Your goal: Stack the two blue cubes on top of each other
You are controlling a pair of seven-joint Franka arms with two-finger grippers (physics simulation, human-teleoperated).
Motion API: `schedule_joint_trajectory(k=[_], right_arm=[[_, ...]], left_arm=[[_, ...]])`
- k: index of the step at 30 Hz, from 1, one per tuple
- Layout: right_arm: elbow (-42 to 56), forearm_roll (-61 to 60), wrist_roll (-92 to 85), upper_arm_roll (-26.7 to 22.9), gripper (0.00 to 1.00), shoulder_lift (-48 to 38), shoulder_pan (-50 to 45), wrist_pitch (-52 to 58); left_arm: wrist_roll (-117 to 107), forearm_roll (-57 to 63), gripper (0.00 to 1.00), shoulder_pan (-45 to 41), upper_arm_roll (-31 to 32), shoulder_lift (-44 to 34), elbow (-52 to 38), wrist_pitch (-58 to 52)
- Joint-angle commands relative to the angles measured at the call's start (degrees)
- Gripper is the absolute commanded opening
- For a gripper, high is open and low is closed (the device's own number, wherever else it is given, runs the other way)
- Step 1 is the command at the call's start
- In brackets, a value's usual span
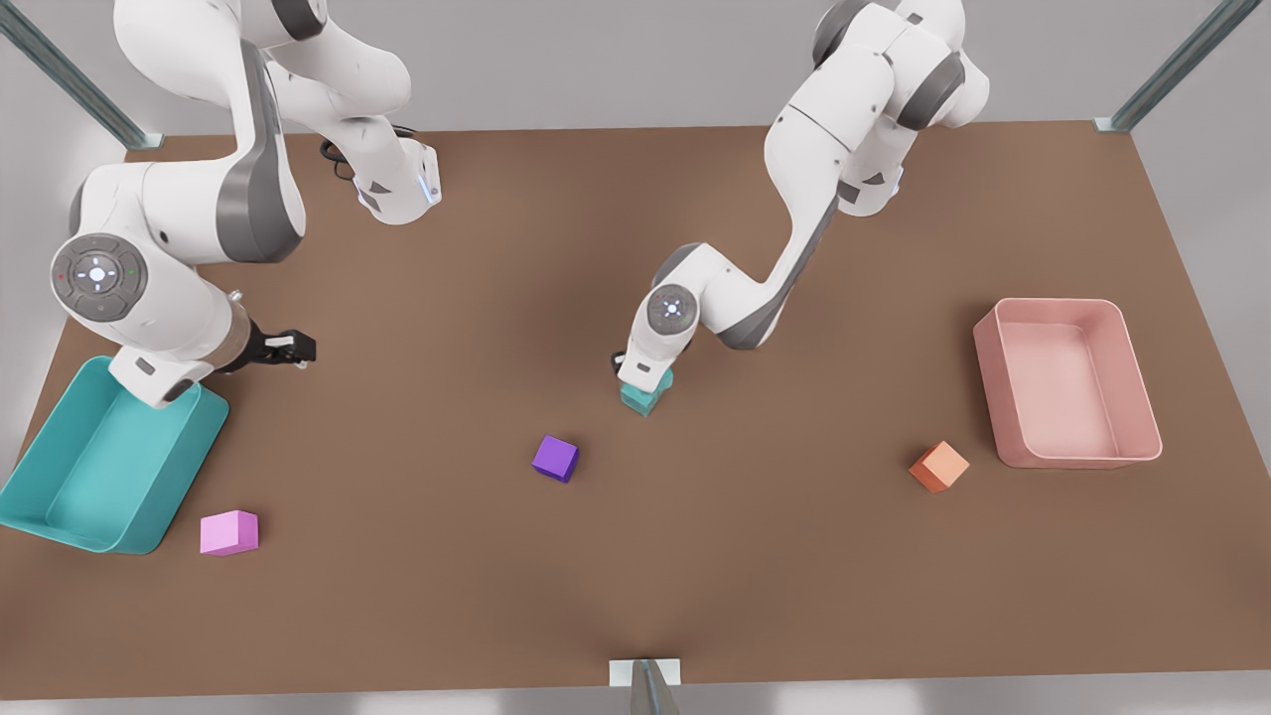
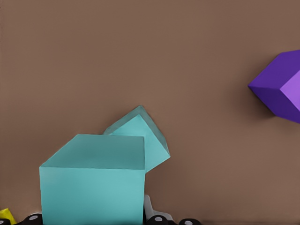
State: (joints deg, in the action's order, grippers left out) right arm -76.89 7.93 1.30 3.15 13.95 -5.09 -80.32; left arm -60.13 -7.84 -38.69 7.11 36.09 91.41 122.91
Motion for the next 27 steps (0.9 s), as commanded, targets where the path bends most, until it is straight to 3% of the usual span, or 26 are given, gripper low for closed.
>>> schedule_joint_trajectory(k=[1, 17, 18, 19, 22, 24, 27], right_arm=[[0.1, 0.0, 0.3, 0.0, 1.0, 0.1, 0.0, 0.0], [1.1, -0.2, -0.3, 0.0, 1.0, 0.3, 0.4, 0.0], [1.1, -0.3, -0.3, 0.0, 1.0, 0.3, 0.4, 0.1], [1.6, -0.7, -0.5, -0.1, 1.0, 0.3, 0.5, 0.0], [1.7, -0.6, 0.1, 0.0, 1.0, 0.4, 0.5, 0.0], [2.2, -0.6, 0.1, 0.0, 1.0, 1.0, 0.4, 0.1], [2.4, -0.5, 0.2, 0.0, 1.0, 1.1, 0.3, 0.1]], left_arm=[[-11.1, -0.4, 0.53, 0.0, 0.1, 0.0, 0.0, 0.5], [-11.0, -0.2, 0.56, -0.1, 0.9, 1.6, -0.1, 5.8], [-11.0, -0.2, 0.59, -0.1, 0.9, 1.6, -0.1, 5.8], [-11.0, -0.2, 0.72, -0.1, 0.9, 1.7, -0.1, 5.8], [-11.0, -0.2, 0.82, 0.0, 0.9, 1.9, -0.2, 6.4], [-11.0, -0.2, 0.95, 0.2, 0.9, 1.9, -0.3, 6.4], [-11.0, -0.2, 1.0, 0.4, 0.9, 1.8, -0.3, 6.4]])
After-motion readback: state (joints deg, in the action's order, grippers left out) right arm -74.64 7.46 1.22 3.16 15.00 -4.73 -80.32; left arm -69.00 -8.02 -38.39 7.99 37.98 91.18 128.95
